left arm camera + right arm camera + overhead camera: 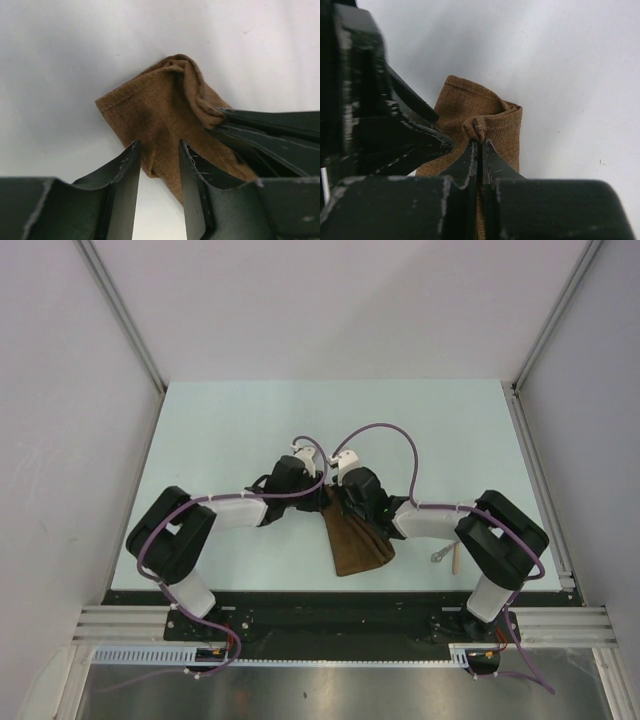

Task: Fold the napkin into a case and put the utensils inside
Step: Stuff the smaller-rectangle-folded napkin at the center of the board.

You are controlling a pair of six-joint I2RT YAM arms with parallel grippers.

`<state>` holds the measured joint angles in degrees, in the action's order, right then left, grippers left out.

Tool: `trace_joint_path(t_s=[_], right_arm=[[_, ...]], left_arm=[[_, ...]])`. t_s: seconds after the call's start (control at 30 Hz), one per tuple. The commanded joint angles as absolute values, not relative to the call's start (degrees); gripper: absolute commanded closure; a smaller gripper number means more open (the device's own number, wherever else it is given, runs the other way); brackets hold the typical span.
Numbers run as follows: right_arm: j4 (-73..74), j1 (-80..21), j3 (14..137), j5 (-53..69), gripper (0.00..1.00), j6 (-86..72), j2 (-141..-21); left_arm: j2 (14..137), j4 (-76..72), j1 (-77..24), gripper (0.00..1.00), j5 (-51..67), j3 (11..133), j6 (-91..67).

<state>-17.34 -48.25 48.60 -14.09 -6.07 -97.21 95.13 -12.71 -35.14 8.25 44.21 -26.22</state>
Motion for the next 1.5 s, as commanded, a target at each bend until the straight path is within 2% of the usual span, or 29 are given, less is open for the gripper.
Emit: trace_joint_path(t_s=[0.0, 0.4, 0.5, 0.53, 0.6, 0.77, 1.17, 1.47], right_arm=[[-18.0, -47.9, 48.5, -13.2, 1.0, -7.8, -94.6], [-16.9, -47.7, 48.9, -12.4, 1.0, -9.1, -94.2], [-14.3, -47.7, 50.4, -12.4, 1.0, -10.5, -94.6], [-13.5, -47.7, 50.8, -12.5, 1.0, -11.1, -94.7], [-11.6, -47.5, 51.7, -11.7, 1.0, -13.3, -94.8], [-7.1, -46.7, 53.8, -9.1, 1.0, -21.3, -95.9], [-7.7, -45.4, 53.5, -2.9, 1.0, -33.0, -98.1], [-7.2, -44.7, 55.1, -2.7, 1.0, -41.8, -102.0]], left_arm=[[96.9, -10.0, -35.7, 0.59, 5.4, 47.9, -23.2], [100.7, -7.9, -36.0, 0.62, 4.5, 51.6, -22.1], [100.2, -7.8, -36.1, 0.76, 3.5, 51.9, -21.9], [99.8, -7.9, -36.1, 0.87, 3.3, 51.8, -21.9], [98.2, -8.0, -36.0, 1.0, 2.5, 51.8, -21.9], [95.0, -10.8, -36.1, 1.0, 2.9, 49.9, -22.8], [92.3, -17.4, -36.0, 1.0, 4.6, 45.1, -26.4], [91.0, -19.8, -36.1, 1.0, 5.1, 43.4, -26.4]])
